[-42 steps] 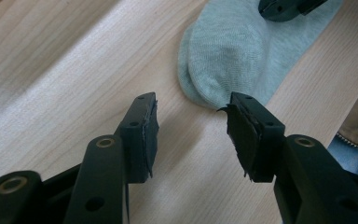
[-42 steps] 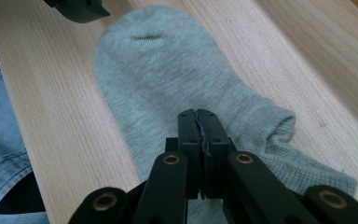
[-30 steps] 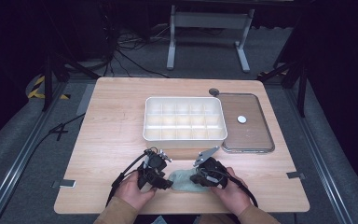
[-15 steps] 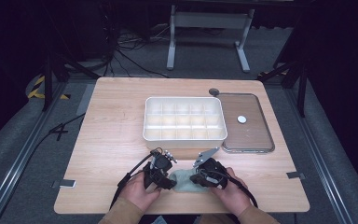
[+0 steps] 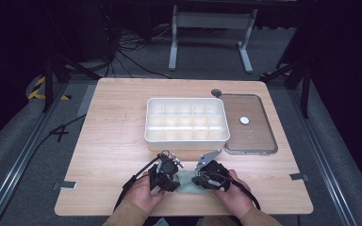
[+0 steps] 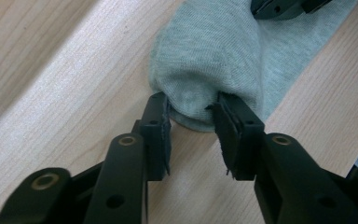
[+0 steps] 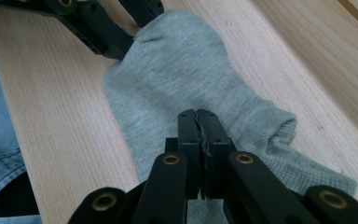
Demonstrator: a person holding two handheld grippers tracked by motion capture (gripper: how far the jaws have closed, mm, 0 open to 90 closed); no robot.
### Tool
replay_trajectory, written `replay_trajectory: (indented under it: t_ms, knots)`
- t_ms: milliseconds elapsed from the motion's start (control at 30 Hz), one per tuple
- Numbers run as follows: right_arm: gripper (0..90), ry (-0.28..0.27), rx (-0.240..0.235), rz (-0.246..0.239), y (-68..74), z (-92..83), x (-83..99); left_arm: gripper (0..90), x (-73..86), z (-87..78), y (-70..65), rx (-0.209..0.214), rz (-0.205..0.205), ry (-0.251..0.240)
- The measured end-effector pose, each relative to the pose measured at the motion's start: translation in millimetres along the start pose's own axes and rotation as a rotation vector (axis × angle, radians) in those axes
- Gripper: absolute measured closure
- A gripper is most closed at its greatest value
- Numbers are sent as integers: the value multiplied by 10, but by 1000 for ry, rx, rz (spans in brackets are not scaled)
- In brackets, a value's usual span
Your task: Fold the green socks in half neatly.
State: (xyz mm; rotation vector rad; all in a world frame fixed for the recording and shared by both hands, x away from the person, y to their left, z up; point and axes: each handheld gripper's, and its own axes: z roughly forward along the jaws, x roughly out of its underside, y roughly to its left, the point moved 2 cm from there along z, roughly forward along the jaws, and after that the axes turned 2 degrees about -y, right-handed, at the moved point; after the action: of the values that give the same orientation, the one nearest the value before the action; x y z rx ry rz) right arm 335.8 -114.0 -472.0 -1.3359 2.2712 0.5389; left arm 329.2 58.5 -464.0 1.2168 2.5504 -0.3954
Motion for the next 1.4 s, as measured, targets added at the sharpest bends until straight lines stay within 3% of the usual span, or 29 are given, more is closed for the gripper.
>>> replay_trajectory:
  t_ms: [200, 633, 1033, 1167, 1400]
  knots:
    - [885, -3, 2, -1, 2, 1, 3, 811, -6, 7, -5, 29, -7, 6]
    - [885, -7, -7, 1, -1, -1, 6, 850, -7, -21, -5, 25, -4, -2]
    - [887, -25, 7, -6, 11, 9, 10, 852, -21, -163, -34, 33, 9, -93]
    - [885, -46, 1, 5, 11, 27, 9, 854, -40, -221, -84, 37, 41, -143]
    - [884, -70, -8, 26, 35, 57, -3, 856, -62, -248, -129, 47, 61, -176]
